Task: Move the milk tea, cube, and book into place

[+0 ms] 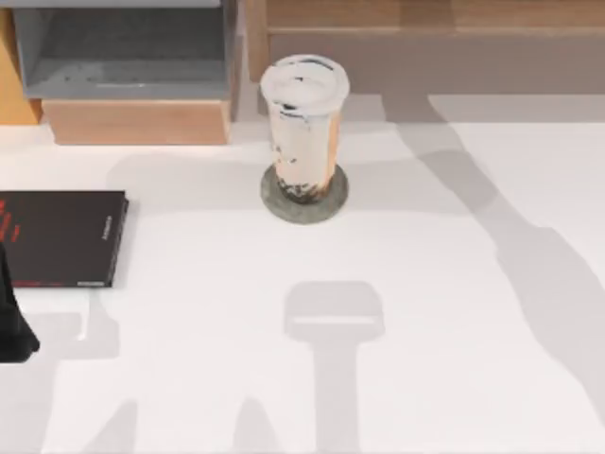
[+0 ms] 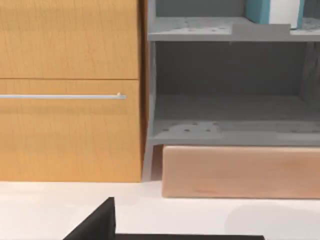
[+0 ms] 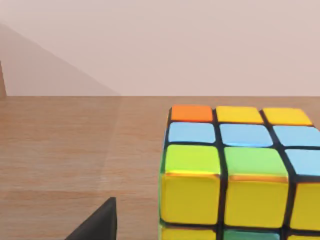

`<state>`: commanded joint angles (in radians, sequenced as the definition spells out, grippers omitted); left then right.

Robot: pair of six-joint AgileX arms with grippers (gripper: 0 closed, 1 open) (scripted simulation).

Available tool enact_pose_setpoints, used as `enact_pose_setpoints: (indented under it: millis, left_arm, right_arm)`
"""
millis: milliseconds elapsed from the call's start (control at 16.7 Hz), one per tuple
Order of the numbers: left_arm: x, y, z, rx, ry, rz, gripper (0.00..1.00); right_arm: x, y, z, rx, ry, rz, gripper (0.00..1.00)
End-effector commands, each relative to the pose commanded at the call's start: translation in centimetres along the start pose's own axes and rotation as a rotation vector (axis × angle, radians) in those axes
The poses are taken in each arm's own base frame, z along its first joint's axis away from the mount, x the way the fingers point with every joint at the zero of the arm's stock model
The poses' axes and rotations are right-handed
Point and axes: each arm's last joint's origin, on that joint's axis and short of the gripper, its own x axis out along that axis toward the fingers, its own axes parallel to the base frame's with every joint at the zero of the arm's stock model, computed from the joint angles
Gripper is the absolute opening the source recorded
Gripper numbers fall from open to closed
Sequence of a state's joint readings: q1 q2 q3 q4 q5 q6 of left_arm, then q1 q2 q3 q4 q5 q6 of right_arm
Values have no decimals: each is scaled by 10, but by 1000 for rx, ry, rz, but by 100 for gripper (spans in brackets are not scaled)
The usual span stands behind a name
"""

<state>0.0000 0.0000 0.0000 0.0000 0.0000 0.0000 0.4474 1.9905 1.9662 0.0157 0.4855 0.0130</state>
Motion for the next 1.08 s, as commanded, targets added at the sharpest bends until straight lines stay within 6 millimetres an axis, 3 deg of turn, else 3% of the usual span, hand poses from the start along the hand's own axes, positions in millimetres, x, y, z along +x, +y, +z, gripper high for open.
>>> enact_pose_setpoints:
  millis: [240,480,780,960,1080]
  left_arm:
    - [0,0,0,0,0,0,100]
    - [0,0,0,0,0,0,100]
    - [0,0,0,0,0,0,100]
    - [0,0,0,0,0,0,100]
    - [0,0,0,0,0,0,100]
  right_arm:
    - [-7,-12,3,1,6,-10,100]
    - [-40,-46,16,2,6,-10,100]
    - [-116,-105,21,5,1,-4,100]
    - [-175,-141,3,7,-4,2,100]
    - [-215,-161,-20,8,-7,6,100]
